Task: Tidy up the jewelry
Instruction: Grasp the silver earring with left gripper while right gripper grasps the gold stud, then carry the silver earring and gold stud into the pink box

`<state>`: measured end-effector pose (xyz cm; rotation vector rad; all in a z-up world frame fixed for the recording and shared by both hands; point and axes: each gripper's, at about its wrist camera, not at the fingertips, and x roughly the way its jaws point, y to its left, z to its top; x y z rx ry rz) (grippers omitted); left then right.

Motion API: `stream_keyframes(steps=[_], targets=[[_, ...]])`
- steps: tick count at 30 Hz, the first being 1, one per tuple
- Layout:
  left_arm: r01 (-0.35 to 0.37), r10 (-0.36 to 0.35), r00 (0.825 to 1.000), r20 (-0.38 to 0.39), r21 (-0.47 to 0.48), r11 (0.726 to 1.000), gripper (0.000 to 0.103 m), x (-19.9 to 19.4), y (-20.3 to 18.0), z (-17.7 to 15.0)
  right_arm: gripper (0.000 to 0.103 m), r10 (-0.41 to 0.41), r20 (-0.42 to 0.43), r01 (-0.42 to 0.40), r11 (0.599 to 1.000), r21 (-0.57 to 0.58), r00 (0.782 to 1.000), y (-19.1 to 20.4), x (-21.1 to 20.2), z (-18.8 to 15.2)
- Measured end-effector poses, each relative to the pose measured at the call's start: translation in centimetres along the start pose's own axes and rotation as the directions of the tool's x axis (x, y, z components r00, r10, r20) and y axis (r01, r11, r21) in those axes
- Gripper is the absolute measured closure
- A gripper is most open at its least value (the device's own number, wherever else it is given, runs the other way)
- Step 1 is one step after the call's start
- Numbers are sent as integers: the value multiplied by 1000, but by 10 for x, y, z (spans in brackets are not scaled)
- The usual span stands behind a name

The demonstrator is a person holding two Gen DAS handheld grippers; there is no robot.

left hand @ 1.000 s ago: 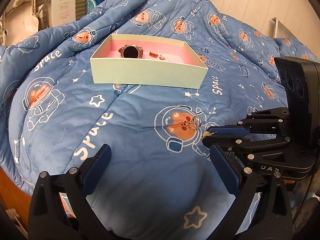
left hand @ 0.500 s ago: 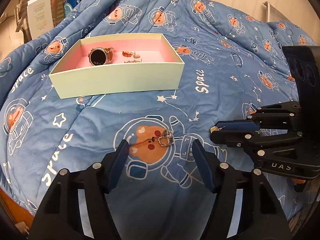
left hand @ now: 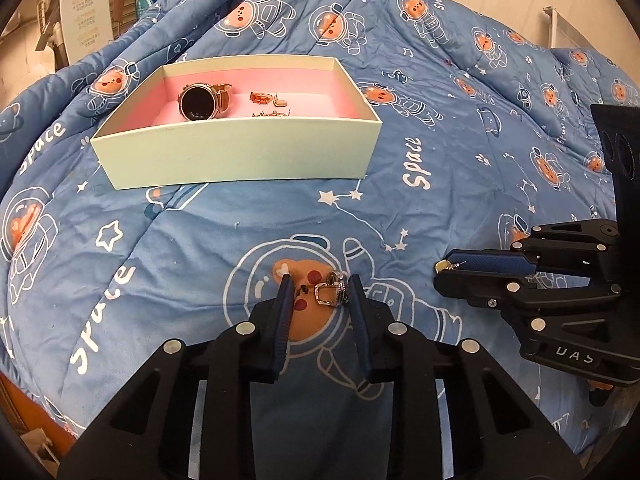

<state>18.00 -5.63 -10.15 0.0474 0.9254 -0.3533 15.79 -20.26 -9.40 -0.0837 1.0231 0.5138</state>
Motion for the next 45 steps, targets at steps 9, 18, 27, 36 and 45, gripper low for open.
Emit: stream_keyframes(steps=[9,18,27,36,45], targets=[[-39,40,999,-19,83,996,77,10,-19,2,89,-4,4,4,1000,29,1000,-3,1,-2],[11,-11,1000,-21,26,1000,84,3,-15,-2,89,-4,6,4,1000,30,1000,-4,1,-2],[138,-138,990,0,-61,989,85,-12,-16,-11,89,30,2,-30,999,30,1000,-4,-2,2],[148,-147,989,21,-62,987,85,-23,-6,-7,89,147,-24,-147,989,21,989,-3,-6,21],[151,-149,988,38,-41,988,85,-36,26,28,89,189,-45,-192,977,-97,981,3,-9,73]])
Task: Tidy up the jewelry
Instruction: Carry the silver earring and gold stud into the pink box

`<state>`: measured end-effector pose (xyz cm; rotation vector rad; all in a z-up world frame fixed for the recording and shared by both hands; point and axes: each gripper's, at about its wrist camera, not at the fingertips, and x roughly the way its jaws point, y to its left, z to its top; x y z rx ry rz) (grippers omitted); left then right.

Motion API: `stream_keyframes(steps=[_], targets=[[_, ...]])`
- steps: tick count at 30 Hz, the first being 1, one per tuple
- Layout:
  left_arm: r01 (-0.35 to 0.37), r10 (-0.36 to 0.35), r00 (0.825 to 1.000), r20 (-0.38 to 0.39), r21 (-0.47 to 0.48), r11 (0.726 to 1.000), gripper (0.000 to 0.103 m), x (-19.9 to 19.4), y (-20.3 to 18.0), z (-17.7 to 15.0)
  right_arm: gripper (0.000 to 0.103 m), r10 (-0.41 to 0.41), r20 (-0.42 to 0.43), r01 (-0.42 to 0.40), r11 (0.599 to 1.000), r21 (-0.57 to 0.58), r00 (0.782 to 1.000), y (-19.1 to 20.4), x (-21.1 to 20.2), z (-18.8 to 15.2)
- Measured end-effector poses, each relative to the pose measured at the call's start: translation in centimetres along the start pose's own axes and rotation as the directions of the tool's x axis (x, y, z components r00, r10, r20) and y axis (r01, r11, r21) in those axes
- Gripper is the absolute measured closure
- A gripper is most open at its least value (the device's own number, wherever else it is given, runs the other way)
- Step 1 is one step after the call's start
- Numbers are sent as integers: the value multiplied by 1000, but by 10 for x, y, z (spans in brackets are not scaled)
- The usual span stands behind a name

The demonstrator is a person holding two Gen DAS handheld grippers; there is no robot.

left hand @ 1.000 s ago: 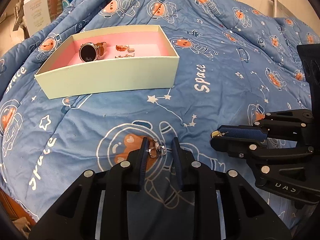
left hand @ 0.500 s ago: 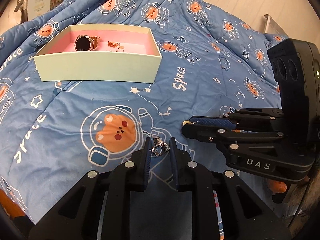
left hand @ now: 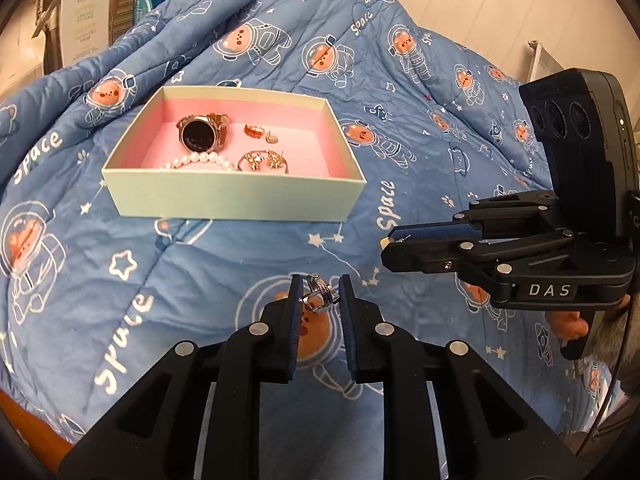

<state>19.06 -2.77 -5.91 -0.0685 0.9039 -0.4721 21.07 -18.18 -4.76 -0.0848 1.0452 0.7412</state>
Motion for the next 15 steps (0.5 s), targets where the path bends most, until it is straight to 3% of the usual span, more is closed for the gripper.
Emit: stream_keyframes(steps=[6,15], targets=[[-10,10,1000,4,51,999,84,-3,14,37,89,-32,-1,32,997,-71,999,-3,1,35],[23,-24,996,-84,-5,1000,84,22,45,87,89,-107,-48,99,983,-158,993,-10,21,74]])
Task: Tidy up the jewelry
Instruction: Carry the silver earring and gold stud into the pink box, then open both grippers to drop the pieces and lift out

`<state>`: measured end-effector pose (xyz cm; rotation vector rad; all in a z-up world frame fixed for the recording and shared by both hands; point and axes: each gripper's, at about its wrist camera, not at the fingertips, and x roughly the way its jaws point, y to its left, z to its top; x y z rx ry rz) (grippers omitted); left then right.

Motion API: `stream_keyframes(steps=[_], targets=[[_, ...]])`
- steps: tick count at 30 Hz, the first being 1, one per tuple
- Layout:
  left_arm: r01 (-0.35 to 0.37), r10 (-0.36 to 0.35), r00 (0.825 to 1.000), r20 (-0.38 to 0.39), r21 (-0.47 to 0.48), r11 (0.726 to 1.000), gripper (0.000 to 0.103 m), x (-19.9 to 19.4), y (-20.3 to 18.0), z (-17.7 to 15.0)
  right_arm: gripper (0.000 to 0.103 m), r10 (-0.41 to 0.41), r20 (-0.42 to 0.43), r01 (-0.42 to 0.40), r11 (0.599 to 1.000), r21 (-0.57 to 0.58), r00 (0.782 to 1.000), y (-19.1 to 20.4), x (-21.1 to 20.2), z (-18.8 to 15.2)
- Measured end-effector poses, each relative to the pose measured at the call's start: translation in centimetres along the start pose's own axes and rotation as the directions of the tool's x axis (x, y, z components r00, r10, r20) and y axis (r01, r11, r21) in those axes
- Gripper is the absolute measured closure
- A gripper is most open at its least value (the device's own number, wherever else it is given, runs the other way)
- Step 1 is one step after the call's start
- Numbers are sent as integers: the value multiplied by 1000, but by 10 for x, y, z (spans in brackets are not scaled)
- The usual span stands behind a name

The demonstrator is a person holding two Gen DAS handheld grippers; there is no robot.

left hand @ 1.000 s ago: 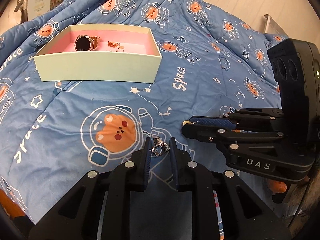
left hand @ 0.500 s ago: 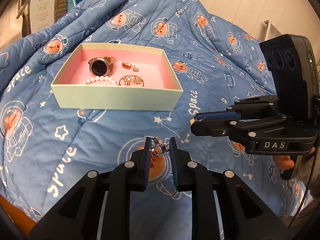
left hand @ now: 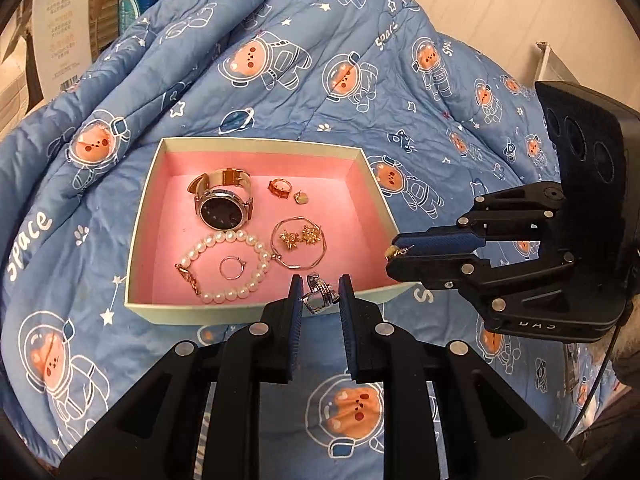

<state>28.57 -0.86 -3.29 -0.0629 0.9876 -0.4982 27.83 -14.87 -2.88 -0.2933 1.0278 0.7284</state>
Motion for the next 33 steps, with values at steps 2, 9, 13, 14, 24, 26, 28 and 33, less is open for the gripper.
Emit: stream_keyframes(steps=[2,9,13,14,24,26,28,33], targets=[[8,-8,1000,-29,5,1000,84,8,2,9,89,-2,-7,2,1000,-3,1000,-1,3,4],[11,-5,992,-123,44,999,85,37,7,22,89,-12,-44,14,999,36,999,-22,26,27],[12,-5,987,-161,38,999,85,49,13,25,89,33,-52,-26,992,120,998,-39,39,38],[18,-11,985,-175,42,999,84,52,13,26,89,54,-57,-45,989,141,997,-42,43,41],[10,10,970,-243,82,997,84,69,14,32,89,82,-117,-59,981,186,990,-46,72,57],[7,16,965,-262,84,996,85,72,15,31,89,77,-127,-54,983,178,989,-45,76,59],[2,18,962,-273,73,997,84,75,18,31,89,72,-135,-47,983,179,988,-47,79,60],[7,8,959,-282,53,999,84,79,22,31,89,65,-146,-37,982,184,987,-49,86,62]])
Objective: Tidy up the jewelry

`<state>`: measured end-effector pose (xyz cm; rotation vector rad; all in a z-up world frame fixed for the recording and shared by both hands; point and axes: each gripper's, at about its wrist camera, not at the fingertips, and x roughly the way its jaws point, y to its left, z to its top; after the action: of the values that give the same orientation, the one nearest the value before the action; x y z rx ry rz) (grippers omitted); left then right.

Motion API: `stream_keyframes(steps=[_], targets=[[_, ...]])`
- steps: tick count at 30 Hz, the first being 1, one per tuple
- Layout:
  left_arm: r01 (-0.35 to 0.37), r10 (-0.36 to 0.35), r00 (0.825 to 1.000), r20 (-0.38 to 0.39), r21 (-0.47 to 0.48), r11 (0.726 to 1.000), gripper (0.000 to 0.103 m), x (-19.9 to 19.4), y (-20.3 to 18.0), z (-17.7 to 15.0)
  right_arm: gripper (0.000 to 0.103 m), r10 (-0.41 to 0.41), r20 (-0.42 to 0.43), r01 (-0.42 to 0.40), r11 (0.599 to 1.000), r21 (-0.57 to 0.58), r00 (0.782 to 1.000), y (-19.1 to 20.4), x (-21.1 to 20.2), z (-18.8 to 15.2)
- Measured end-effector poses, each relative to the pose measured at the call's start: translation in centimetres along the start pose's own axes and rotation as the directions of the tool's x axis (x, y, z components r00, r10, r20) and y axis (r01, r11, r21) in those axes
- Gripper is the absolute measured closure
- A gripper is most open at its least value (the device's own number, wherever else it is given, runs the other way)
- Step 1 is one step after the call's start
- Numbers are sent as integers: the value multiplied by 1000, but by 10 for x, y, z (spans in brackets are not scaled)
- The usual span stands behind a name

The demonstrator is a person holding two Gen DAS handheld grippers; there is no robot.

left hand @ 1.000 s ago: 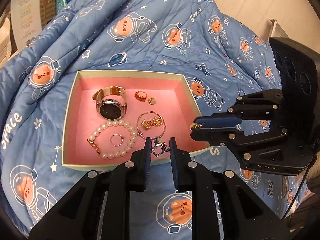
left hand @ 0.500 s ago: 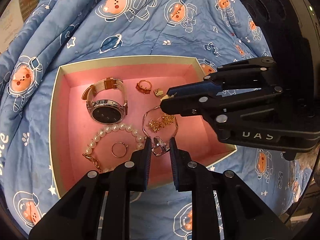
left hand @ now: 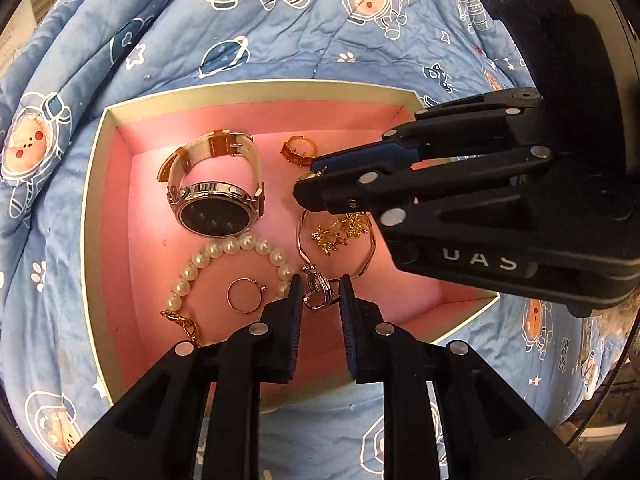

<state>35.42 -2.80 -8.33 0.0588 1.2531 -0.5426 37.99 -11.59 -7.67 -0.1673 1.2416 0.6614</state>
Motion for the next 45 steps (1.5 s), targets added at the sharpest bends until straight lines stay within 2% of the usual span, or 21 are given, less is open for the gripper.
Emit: stream_keyframes(steps=[11,13,15,21,23,25,28,31,35,38,39,41,45], targets=[[-19,19,999,49,3,1000,81,-5,0,-2,88,-15,-13,16,1000,16,1000,-3,11,2],[-22,22,998,63,3,1000,72,-9,0,-4,83,-17,-11,17,1000,13,1000,-2,12,2],[-31,30,996,79,2,1000,54,-13,0,-6,78,-12,-7,12,1000,8,1000,0,11,1],[-58,57,992,116,9,998,48,-24,-1,-10,73,-22,25,22,1000,-3,999,7,4,2],[-61,59,989,135,6,998,43,-29,-2,-13,66,-16,45,16,1000,-3,999,8,-2,2],[-76,74,984,159,2,997,36,-36,-2,-18,55,-26,76,27,1000,-6,997,12,-9,1],[-96,96,976,194,-8,995,32,-46,-4,-24,48,-42,118,43,999,-3,992,12,-18,-1],[-141,144,957,252,-32,989,20,-56,-8,-33,40,-73,186,74,997,0,980,14,-32,-11],[-185,199,924,327,-75,980,13,-69,-11,-48,33,-112,280,119,993,-8,954,19,-50,-26],[-206,233,895,379,-111,972,12,-79,-11,-60,26,-146,356,159,987,-7,923,23,-63,-39],[-212,245,884,398,-125,969,12,-81,-11,-64,22,-158,381,171,985,0,911,25,-66,-44],[-240,283,852,440,-153,959,11,-87,-12,-74,21,-171,434,180,983,20,885,28,-73,-55],[-295,341,792,507,-171,940,11,-94,-22,-97,18,-189,500,185,981,58,845,35,-85,-83]])
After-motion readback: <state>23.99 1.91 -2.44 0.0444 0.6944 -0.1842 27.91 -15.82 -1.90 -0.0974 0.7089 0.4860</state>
